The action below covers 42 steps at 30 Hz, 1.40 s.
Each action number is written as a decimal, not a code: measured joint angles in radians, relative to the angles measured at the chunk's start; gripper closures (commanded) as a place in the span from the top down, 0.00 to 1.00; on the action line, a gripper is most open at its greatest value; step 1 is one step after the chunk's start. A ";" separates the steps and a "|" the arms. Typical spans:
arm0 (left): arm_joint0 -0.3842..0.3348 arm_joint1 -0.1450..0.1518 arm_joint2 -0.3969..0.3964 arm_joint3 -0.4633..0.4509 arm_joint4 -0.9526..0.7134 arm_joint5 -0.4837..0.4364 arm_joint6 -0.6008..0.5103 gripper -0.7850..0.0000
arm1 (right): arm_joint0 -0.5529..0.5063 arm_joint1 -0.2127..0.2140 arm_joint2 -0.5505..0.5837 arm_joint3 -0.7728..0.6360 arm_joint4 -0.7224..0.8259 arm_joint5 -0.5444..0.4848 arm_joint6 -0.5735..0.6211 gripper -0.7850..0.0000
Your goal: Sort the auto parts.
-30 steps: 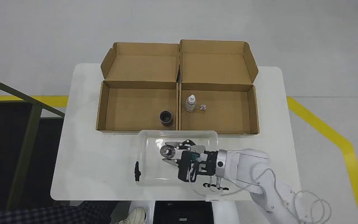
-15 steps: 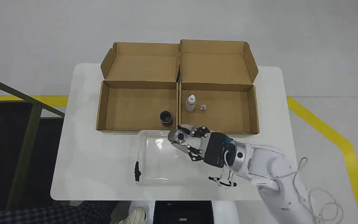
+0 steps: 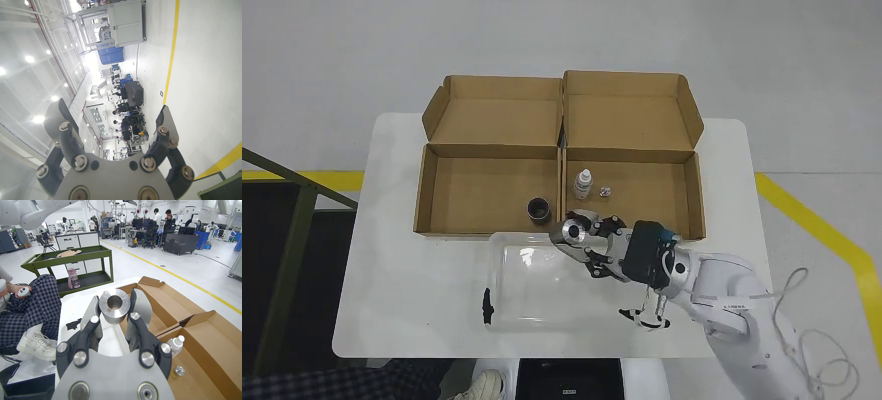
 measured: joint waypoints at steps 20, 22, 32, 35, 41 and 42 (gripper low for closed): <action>0.000 0.000 0.000 0.000 0.000 0.000 0.000 1.00 | 0.057 -0.009 -0.055 0.074 0.035 0.018 0.033 0.00; 0.000 0.000 0.000 0.000 0.000 0.000 0.000 1.00 | 0.095 -0.014 -0.084 0.110 0.049 0.023 0.048 0.00; 0.000 0.000 0.000 0.000 0.000 0.000 0.000 1.00 | 0.264 -0.050 -0.219 0.266 0.045 0.111 0.090 0.00; 0.000 0.000 0.000 0.000 0.000 0.000 0.000 1.00 | 0.311 -0.064 -0.259 0.310 0.046 0.136 0.096 0.00; 0.000 0.000 0.000 0.000 0.000 0.000 0.000 1.00 | 0.410 -0.094 -0.325 0.423 0.083 0.171 0.102 0.00; 0.000 0.000 0.000 0.000 0.000 0.000 0.000 1.00 | 0.429 -0.100 -0.335 0.443 0.090 0.179 0.106 0.00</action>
